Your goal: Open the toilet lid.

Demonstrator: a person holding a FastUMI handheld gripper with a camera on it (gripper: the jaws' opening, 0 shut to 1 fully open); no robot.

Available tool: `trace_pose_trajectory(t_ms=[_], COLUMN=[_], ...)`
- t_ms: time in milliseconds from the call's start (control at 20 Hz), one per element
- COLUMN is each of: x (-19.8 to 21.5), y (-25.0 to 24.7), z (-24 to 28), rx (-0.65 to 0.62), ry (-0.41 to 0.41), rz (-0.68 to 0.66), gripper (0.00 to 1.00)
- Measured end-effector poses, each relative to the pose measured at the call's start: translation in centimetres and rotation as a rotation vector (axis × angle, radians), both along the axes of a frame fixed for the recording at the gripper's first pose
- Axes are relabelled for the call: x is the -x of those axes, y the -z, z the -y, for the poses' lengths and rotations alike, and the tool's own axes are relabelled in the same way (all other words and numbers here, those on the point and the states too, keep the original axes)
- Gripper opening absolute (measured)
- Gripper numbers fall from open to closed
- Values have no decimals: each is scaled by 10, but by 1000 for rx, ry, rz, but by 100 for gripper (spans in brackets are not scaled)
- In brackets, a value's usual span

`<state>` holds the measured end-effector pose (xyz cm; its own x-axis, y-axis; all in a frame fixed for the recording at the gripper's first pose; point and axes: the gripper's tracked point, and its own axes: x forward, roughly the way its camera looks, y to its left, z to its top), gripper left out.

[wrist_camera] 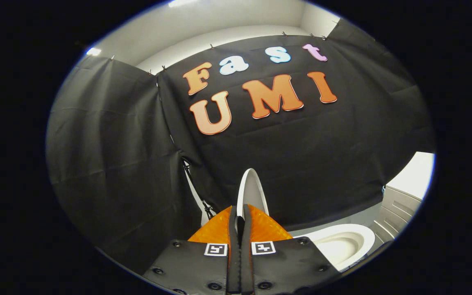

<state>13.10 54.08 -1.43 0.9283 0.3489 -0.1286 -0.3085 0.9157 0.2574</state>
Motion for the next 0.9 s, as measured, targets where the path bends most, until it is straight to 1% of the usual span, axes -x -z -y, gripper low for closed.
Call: trace_pose_trajectory(t_ms=[450,650,850,900], x=[10,17,19,18], y=[9,15,19,18], z=[-60,-92,-102,-98], rx=[-60,-53,-42,-41], ry=[-50,-88,-93,-80], rz=[-16,-12,-5,1], gripper=[8,8,8,8])
